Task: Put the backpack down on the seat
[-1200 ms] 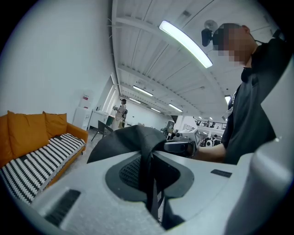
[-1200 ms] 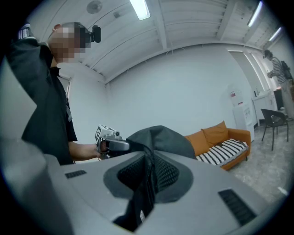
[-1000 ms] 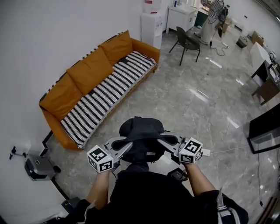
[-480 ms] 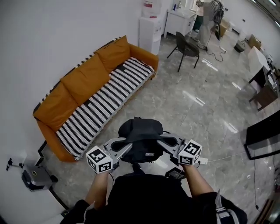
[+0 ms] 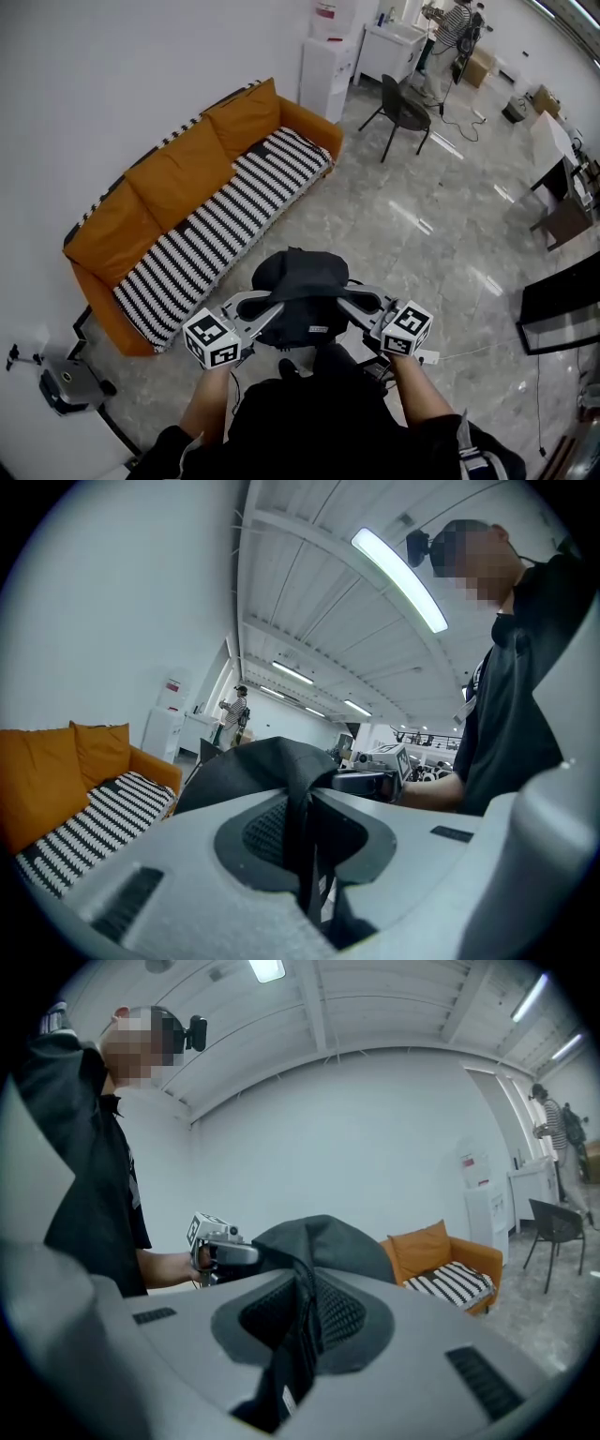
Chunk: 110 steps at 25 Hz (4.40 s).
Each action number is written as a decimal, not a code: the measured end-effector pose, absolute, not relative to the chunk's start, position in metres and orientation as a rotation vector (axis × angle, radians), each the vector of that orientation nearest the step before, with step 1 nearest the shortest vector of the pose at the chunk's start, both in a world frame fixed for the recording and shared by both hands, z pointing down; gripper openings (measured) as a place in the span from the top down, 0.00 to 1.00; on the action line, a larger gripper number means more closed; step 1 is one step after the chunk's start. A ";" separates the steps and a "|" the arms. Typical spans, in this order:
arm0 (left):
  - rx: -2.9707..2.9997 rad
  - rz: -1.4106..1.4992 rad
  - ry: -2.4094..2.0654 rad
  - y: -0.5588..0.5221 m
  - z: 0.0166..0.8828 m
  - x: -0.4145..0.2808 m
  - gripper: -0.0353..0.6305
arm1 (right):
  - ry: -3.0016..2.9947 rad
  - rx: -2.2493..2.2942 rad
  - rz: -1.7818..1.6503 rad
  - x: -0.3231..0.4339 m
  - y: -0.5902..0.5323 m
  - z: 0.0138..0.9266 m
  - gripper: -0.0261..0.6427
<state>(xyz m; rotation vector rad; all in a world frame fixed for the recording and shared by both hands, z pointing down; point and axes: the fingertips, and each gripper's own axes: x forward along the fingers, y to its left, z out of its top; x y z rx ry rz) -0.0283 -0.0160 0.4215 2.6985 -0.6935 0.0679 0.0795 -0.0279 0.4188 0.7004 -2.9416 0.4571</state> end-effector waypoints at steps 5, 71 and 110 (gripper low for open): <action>2.706 0.082 -0.708 -0.045 0.421 -0.026 0.89 | -2.955 0.701 0.455 0.083 -0.055 0.419 0.89; 2.644 0.015 -0.845 -0.574 0.408 -0.052 0.87 | -2.967 0.578 0.440 0.059 -0.593 0.412 0.88; 2.325 0.088 -1.021 -0.840 0.527 -0.080 0.86 | -2.835 0.338 0.683 0.026 -0.878 0.531 0.88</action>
